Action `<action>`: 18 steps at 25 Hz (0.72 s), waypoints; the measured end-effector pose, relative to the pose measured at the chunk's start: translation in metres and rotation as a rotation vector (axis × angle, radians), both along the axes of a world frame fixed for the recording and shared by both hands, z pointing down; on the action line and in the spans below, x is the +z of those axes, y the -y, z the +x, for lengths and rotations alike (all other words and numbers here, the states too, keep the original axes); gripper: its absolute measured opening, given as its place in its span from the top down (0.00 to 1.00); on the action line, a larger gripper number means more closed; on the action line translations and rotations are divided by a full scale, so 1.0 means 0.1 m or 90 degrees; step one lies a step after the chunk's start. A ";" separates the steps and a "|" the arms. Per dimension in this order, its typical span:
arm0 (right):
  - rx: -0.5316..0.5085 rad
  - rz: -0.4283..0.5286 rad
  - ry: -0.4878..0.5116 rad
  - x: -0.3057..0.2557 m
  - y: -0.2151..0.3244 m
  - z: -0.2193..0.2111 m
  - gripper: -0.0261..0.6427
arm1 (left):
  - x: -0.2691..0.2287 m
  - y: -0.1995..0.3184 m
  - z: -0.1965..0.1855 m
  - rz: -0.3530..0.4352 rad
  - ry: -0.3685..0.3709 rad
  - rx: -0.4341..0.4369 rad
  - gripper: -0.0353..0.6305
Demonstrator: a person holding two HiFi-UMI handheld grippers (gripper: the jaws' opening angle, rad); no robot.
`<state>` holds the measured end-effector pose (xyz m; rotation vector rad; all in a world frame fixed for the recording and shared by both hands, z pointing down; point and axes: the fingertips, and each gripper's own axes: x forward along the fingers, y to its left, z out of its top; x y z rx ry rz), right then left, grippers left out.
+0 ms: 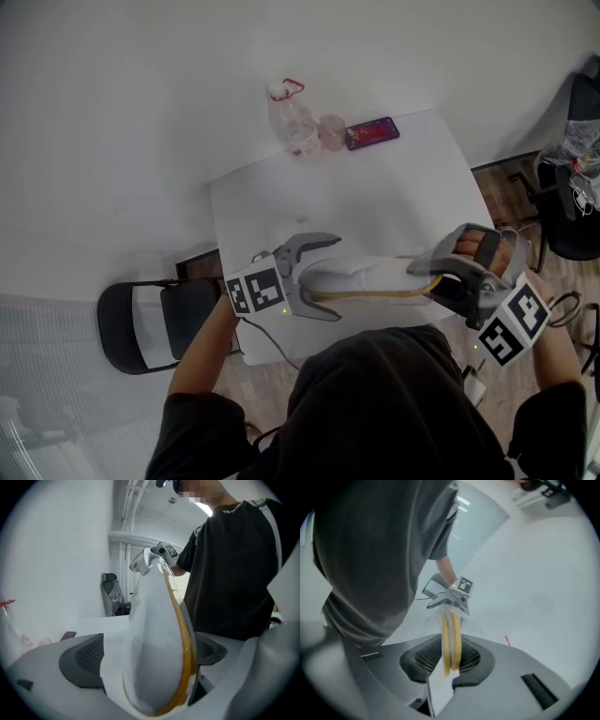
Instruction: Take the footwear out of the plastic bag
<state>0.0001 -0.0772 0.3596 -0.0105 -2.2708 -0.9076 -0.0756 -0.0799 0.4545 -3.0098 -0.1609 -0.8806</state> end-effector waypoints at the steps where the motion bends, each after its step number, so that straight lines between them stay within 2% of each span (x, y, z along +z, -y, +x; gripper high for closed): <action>1: 0.037 -0.041 0.030 -0.01 0.07 0.02 0.85 | 0.01 0.04 -0.01 0.027 0.006 -0.013 0.08; 4: 0.118 -0.152 0.089 0.02 0.21 0.09 0.85 | 0.10 0.09 -0.04 0.076 0.034 -0.026 0.08; 8: 0.155 -0.262 0.135 0.13 0.23 0.08 0.85 | 0.28 0.10 -0.08 0.098 0.099 -0.016 0.08; 9: 0.155 -0.280 0.141 0.14 0.21 0.07 0.85 | 0.31 0.12 -0.10 0.111 0.118 -0.020 0.12; 10: 0.153 -0.293 0.144 0.16 0.20 0.05 0.85 | 0.33 0.16 -0.13 0.123 0.129 -0.032 0.37; 11: 0.151 -0.301 0.146 0.17 0.18 0.04 0.85 | 0.33 0.21 -0.15 0.133 0.134 -0.048 0.74; 14: 0.156 -0.298 0.149 0.18 0.20 0.03 0.85 | 0.33 0.30 -0.17 0.151 0.141 -0.073 0.74; 18: 0.156 -0.293 0.138 0.23 0.19 0.04 0.85 | 0.38 0.27 -0.18 0.144 0.151 -0.065 0.74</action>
